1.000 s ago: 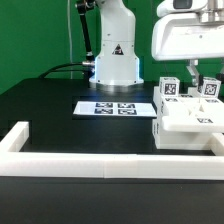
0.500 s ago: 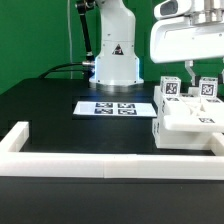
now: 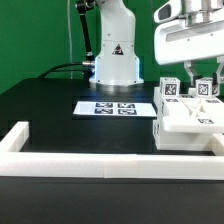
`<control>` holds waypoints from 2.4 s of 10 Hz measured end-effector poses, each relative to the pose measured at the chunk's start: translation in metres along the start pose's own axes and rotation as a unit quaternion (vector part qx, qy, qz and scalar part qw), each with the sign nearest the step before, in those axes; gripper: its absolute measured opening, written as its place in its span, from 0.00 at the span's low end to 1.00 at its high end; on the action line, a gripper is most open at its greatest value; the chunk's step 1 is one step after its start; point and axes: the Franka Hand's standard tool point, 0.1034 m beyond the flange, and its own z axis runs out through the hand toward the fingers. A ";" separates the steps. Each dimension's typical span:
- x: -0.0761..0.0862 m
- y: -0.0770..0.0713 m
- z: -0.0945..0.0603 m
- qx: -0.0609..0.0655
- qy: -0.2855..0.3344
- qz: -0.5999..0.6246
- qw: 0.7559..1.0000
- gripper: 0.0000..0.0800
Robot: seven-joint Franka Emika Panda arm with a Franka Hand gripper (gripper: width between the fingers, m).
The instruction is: Assemble chair
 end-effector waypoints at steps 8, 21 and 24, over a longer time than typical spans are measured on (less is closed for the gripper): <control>0.001 0.001 0.000 0.003 -0.008 0.154 0.988 0.36; -0.006 -0.008 0.001 -0.038 -0.039 -0.434 0.899 0.81; -0.006 -0.008 0.001 -0.038 -0.039 -0.495 0.867 0.78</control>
Offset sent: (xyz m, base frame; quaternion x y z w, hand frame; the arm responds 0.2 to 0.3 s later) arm 0.0000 -0.0004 -0.0058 -0.0115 -0.0034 0.2352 0.9719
